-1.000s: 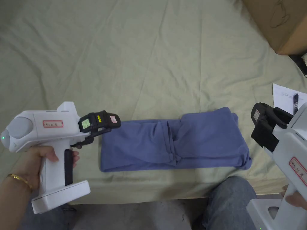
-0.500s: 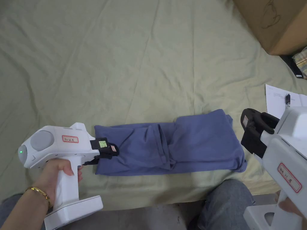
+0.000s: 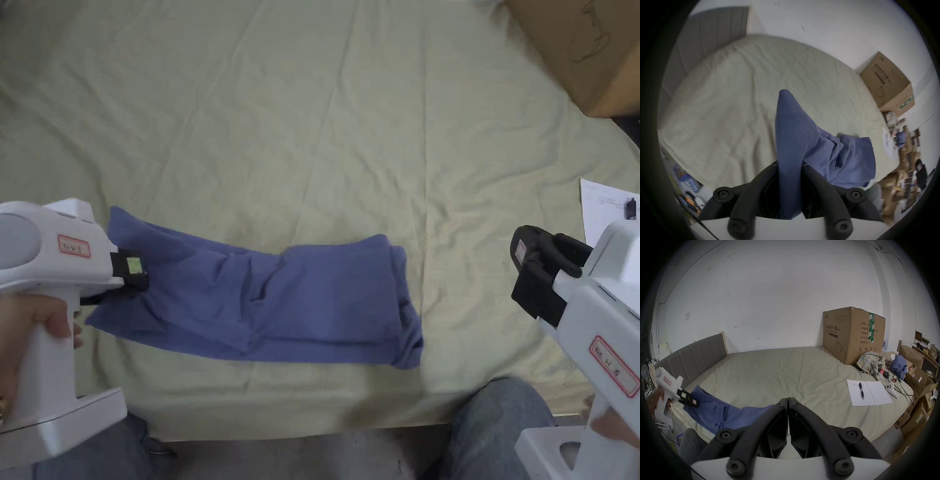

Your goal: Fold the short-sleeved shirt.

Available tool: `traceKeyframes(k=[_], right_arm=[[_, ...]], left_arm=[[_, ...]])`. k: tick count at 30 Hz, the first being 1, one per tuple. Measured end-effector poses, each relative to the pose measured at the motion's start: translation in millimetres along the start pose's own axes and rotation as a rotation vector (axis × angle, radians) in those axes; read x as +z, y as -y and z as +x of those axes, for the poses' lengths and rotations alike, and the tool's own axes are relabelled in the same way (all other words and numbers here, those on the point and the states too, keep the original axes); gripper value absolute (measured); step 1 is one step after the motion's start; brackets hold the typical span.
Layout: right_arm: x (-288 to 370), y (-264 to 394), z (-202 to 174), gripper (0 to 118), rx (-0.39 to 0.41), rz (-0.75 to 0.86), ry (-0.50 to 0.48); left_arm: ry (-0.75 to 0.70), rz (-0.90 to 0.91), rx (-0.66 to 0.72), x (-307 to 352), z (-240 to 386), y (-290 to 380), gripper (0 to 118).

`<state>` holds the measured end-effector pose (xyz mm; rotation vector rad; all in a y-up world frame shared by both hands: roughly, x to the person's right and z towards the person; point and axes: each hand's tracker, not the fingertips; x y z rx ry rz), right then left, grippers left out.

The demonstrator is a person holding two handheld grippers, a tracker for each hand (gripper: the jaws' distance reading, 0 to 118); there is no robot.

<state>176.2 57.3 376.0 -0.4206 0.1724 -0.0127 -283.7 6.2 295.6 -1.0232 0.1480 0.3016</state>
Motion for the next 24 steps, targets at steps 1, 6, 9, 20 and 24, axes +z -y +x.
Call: traceKeyframes(k=[1, 6, 9, 20, 24], right_arm=[[1, 1, 1, 0, -0.007, 0.002, -0.002], [9, 3, 8, 0, -0.030, 0.019, 0.000], [17, 4, 15, 0, -0.046, 0.031, 0.016], [46, 13, 48, 0, -0.112, 0.043, 0.102], [49, 16, 55, 0, -0.103, 0.017, 0.121]], left_arm=[[-0.024, 0.019, -0.014, 5, 6, 0, 9], [-0.031, 0.063, -0.092, 12, 70, 17, 9], [0.047, 0.059, -0.143, 5, 115, 30, 9], [0.171, -0.070, -0.297, -64, 254, 69, 23], [0.324, -0.225, -0.369, -94, 279, 82, 88]])
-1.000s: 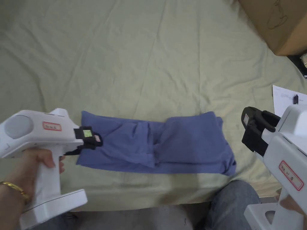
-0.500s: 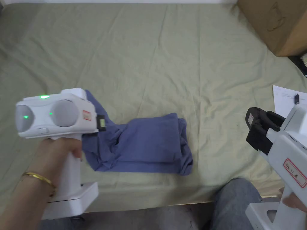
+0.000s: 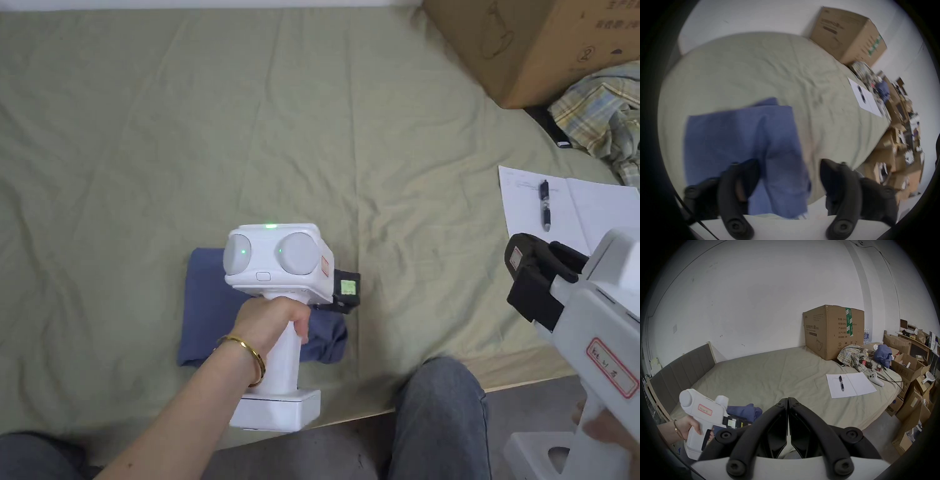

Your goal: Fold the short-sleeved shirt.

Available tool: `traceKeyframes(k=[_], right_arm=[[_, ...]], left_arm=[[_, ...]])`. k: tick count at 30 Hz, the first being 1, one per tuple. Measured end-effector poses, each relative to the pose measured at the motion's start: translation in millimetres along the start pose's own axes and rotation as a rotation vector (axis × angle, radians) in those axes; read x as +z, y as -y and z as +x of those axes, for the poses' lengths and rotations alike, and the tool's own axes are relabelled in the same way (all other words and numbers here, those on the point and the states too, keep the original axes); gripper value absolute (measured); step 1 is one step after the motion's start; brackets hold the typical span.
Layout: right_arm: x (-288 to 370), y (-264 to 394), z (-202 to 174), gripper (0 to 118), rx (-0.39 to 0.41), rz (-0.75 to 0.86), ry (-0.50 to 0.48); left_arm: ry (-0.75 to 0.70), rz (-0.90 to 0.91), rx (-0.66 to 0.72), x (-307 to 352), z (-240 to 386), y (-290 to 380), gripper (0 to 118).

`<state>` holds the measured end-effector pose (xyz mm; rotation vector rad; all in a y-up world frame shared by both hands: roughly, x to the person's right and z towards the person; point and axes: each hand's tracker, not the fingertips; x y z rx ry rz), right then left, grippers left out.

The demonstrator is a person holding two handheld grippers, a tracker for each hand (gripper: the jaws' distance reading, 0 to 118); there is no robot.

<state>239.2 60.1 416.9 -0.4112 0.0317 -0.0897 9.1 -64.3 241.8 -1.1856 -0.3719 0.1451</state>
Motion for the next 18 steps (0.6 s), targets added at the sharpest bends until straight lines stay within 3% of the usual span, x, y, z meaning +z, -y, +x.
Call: traceKeyframes(k=[3, 6, 8, 10, 11, 13, 18], right_arm=[[0, 1, 3, 0, 0.005, -0.008, 0.009], [-3, 1, 5, 0, -0.006, -0.008, 0.001], [-5, 2, 3, 0, -0.002, -0.011, -0.010], [-8, 4, 1, 0, 0.008, -0.011, -0.013], [-9, 5, 0, 0, 0.006, -0.010, -0.015], [-12, 7, 0, 0, -0.015, -0.011, -0.030], [-15, 8, -2, 0, -0.020, -0.019, -0.035]], left_arm=[[0.035, 0.030, 0.019, 11, -2, 0, 93], [0.099, 0.292, 0.049, 52, -19, 6, 88], [0.008, 0.442, 0.007, 78, -27, 13, 62], [-0.161, 0.526, -0.043, 89, -31, 18, 21], [-0.228, 0.533, -0.063, 90, -33, 20, 10], [-0.270, 0.550, -0.054, 88, -34, 30, 0], [-0.215, 0.470, -0.024, 43, -17, 44, 0]])
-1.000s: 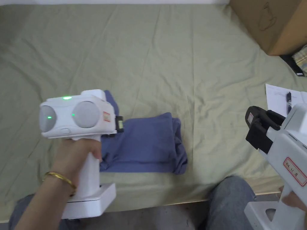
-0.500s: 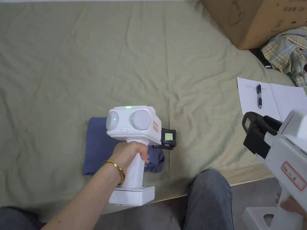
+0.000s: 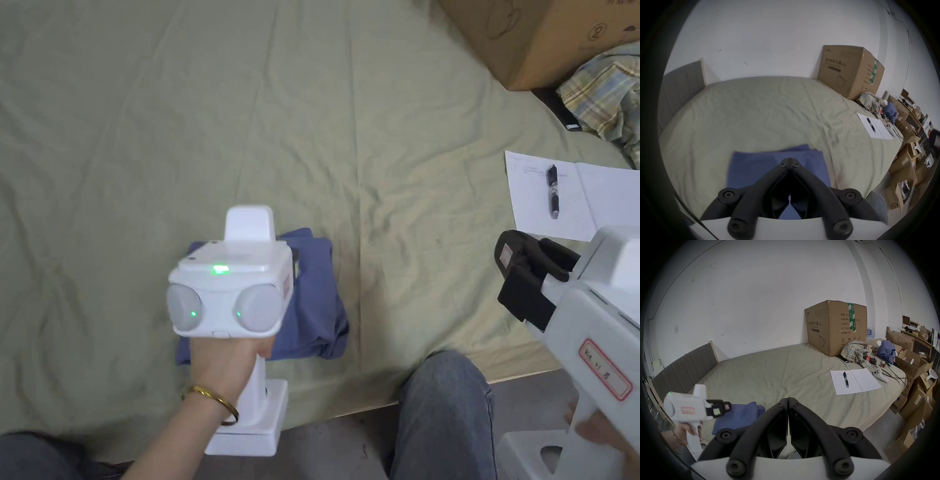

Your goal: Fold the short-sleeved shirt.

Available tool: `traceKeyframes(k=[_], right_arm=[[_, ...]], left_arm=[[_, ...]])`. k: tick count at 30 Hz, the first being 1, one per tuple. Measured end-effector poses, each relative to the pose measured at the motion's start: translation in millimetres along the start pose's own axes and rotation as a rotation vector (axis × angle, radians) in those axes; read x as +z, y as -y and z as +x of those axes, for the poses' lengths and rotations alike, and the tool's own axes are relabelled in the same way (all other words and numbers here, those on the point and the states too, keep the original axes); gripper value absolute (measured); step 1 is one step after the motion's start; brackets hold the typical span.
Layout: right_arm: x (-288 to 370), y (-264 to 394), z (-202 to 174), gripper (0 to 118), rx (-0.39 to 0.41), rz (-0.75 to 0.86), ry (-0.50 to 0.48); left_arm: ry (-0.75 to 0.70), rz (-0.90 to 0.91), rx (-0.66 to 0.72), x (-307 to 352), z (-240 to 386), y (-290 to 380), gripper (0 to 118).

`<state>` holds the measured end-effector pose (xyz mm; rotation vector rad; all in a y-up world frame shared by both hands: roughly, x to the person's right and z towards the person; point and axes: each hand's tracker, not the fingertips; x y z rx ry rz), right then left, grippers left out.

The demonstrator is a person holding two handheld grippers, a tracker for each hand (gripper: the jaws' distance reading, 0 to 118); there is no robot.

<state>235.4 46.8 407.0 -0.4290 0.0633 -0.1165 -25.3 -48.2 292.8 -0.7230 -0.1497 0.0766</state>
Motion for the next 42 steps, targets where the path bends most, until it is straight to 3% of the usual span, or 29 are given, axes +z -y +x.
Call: traceKeyframes(k=[6, 11, 14, 18, 22, 27, 32, 37, 39, 41, 42], right_arm=[[6, -1, 14, 0, 0.013, -0.016, 0.037], [11, -2, 25, 0, 0.015, -0.026, 0.088], [7, -4, 25, 0, 0.027, -0.044, 0.091], [0, -13, 18, 0, 0.053, -0.029, 0.072], [-8, -27, -8, 0, 0.083, 0.025, 0.018], [-35, -29, -53, 0, 0.096, 0.053, -0.064], [-86, -7, -108, 0, 0.059, 0.002, -0.132], [-156, 47, -156, 0, 0.103, -0.176, -0.198], [-180, 72, -167, 0, 0.110, -0.280, -0.207], [-196, 91, -171, 0, 0.128, -0.322, -0.135], [-201, 99, -173, 0, 0.100, -0.334, -0.146]], left_arm=[[0.032, -0.116, -0.115, -59, 50, 32, 0], [0.020, -0.127, -0.086, -92, 53, 32, 0], [0.040, -0.152, -0.125, -85, 54, 20, 0], [0.150, 0.015, 0.018, -34, 22, -12, 0], [0.088, 0.244, 0.054, 37, -21, -37, 0], [-0.093, 0.392, 0.032, 96, -68, -34, 0], [-0.169, 0.381, 0.026, 120, -98, -16, 0], [-0.189, 0.331, 0.112, 121, -123, -2, 0], [-0.195, 0.317, 0.121, 118, -130, 1, 0], [-0.202, 0.307, 0.121, 118, -135, 4, 0], [-0.210, 0.305, 0.121, 118, -137, 4, 0]])
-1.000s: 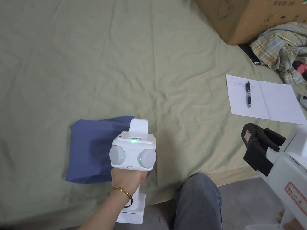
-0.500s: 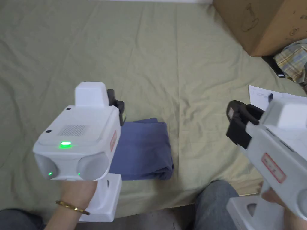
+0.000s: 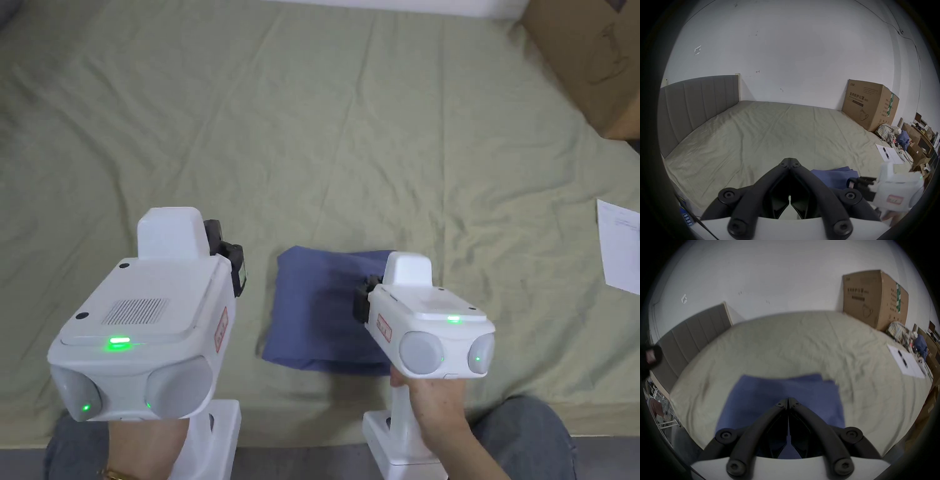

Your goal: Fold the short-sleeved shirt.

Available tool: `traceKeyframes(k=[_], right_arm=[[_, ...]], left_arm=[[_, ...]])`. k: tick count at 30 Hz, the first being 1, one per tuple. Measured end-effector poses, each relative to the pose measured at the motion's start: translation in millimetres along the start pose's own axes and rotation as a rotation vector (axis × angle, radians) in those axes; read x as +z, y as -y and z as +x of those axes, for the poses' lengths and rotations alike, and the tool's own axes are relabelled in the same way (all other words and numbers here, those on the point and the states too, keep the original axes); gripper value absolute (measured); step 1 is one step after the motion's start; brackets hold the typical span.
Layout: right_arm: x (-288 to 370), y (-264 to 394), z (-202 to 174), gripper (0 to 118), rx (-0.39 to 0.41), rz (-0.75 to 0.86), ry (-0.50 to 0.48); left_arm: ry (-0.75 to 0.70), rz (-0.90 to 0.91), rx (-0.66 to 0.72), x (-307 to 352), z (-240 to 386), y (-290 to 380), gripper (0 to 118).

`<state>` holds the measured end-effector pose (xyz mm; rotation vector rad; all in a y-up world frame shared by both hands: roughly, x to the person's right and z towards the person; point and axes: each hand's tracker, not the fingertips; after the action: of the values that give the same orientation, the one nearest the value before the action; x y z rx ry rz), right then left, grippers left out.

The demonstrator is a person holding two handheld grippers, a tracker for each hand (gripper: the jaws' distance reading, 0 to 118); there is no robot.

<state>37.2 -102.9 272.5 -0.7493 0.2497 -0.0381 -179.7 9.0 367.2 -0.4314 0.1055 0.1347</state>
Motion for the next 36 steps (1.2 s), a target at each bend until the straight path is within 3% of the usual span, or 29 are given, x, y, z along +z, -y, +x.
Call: traceKeyframes(k=[3, 4, 5, 6, 7, 8, 9, 10, 13, 18, 22, 26, 32, 33, 34, 35, 36], right_arm=[[-14, 20, -2, 0, -0.001, -0.037, -0.005], [-16, 25, -4, 0, 0.016, -0.024, 0.002], [-13, 25, -8, 0, 0.028, 0.019, -0.024], [-8, 21, -12, 0, 0.029, 0.019, -0.014], [-8, 20, -14, 0, 0.031, 0.016, -0.007], [-8, 22, -14, 0, 0.041, 0.019, -0.005], [-8, 25, -13, 0, 0.043, -0.004, -0.006], [-11, 24, -7, 0, 0.045, -0.001, -0.009], [-10, 23, -5, 0, 0.022, -0.014, -0.003], [-10, 22, 1, 0, -0.018, -0.027, -0.013], [-12, 21, 7, 0, -0.066, -0.037, -0.037], [-12, 22, 9, 0, -0.092, -0.030, -0.090], [-12, 20, 22, 0, -0.163, -0.103, -0.112], [-8, 12, 25, 0, -0.186, -0.027, -0.144], [-4, 8, 29, 0, -0.221, -0.020, -0.152], [2, 4, 33, 0, -0.246, -0.016, -0.153], [9, 1, 38, 0, -0.210, -0.010, -0.114]], left_arm=[[-0.016, -0.017, 0.009, -5, -8, -1, 0], [-0.021, -0.032, 0.016, -8, -10, -2, 3], [-0.019, -0.049, 0.019, -10, -11, -4, 13], [-0.014, -0.070, 0.026, -13, -12, -6, 28], [0.007, -0.092, 0.038, -15, -15, -8, 54], [0.042, -0.117, 0.065, -20, -17, -11, 88], [0.080, -0.148, 0.116, -26, -22, -16, 108], [0.109, -0.176, 0.165, -32, -25, -19, 118], [0.265, -0.267, 0.250, -54, -37, -23, 118], [0.513, -0.628, 0.438, -135, -59, 6, 118], [0.605, -0.797, 0.464, -189, -71, 40, 118], [0.766, -0.911, 0.488, -213, -61, 62, 111], [0.794, -0.941, 0.406, -227, -45, 73, 109], [0.799, -0.946, 0.404, -230, -46, 73, 102], [0.797, -0.939, 0.403, -231, -48, 72, 82], [0.754, -0.932, 0.391, -234, -49, 72, 44], [0.675, -0.946, 0.371, -229, -42, 74, 37]])
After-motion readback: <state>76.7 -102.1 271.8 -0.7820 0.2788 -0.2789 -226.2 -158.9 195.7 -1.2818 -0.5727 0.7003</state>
